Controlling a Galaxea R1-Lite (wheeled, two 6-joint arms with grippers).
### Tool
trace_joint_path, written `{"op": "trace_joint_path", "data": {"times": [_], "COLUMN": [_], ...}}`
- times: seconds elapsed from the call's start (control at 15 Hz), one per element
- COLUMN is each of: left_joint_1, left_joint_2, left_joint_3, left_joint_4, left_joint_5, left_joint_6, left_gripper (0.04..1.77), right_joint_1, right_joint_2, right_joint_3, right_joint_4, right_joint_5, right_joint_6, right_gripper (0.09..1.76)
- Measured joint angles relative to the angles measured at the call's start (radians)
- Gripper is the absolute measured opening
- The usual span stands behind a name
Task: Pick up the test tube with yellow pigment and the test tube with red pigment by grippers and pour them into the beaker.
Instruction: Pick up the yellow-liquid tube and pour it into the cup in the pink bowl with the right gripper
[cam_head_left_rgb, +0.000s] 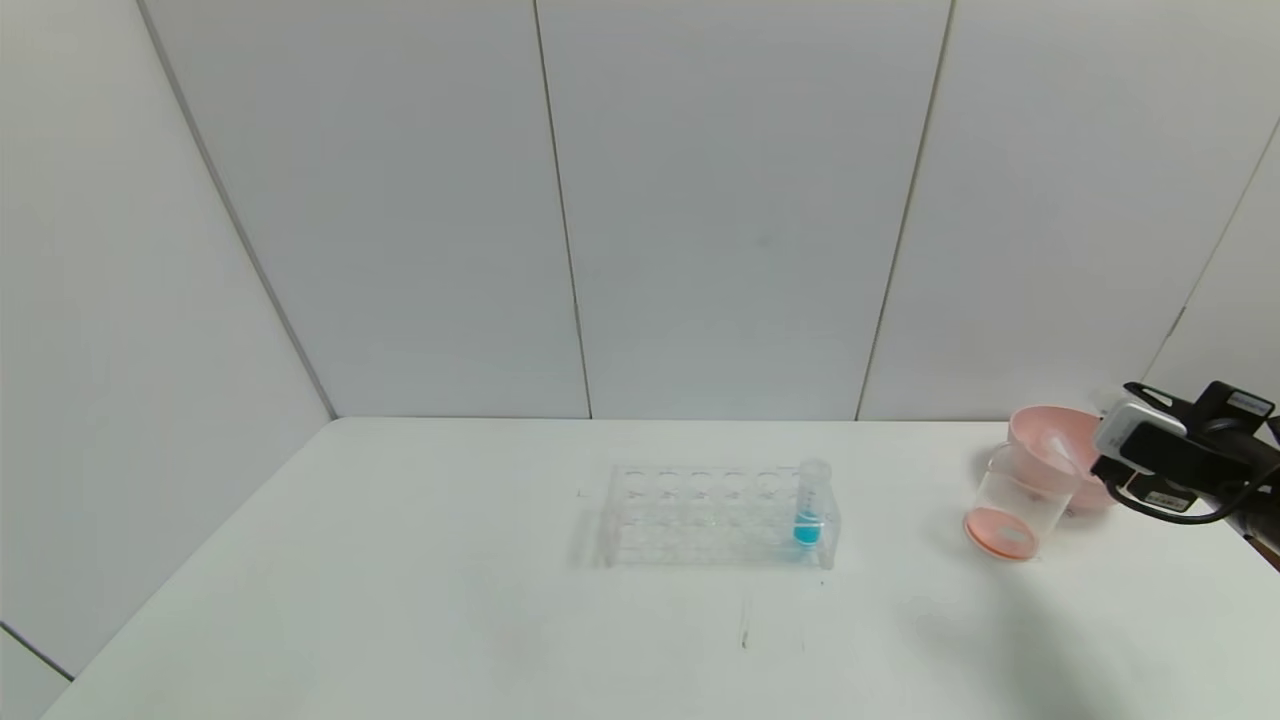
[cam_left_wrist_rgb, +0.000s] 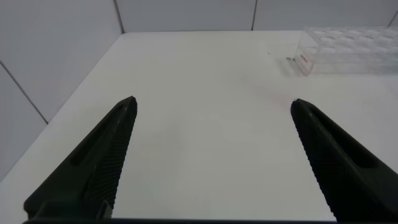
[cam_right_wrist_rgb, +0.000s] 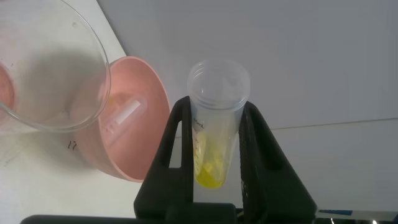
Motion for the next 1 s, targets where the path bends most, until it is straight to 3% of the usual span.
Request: {"op": "trace_joint_path", "data": {"times": [0.67,1.0], "left_joint_1": [0.0,0.0], "left_joint_2": [0.0,0.0], "left_joint_3": [0.0,0.0], "left_joint_4": [0.0,0.0], "left_joint_5": [0.0,0.0], "left_joint_6": [0.0,0.0], "left_gripper": [1.76,1.76], "right_joint_1": [0.002,-0.01], "right_joint_2": [-0.001,-0.003], "right_joint_3": [-0.007,0.003], "right_joint_4": [0.004,0.002], "right_joint_5": [-0.005,-0.008], "right_joint_6": [-0.079,-0.193], "right_gripper": [0.49,0.49]}}
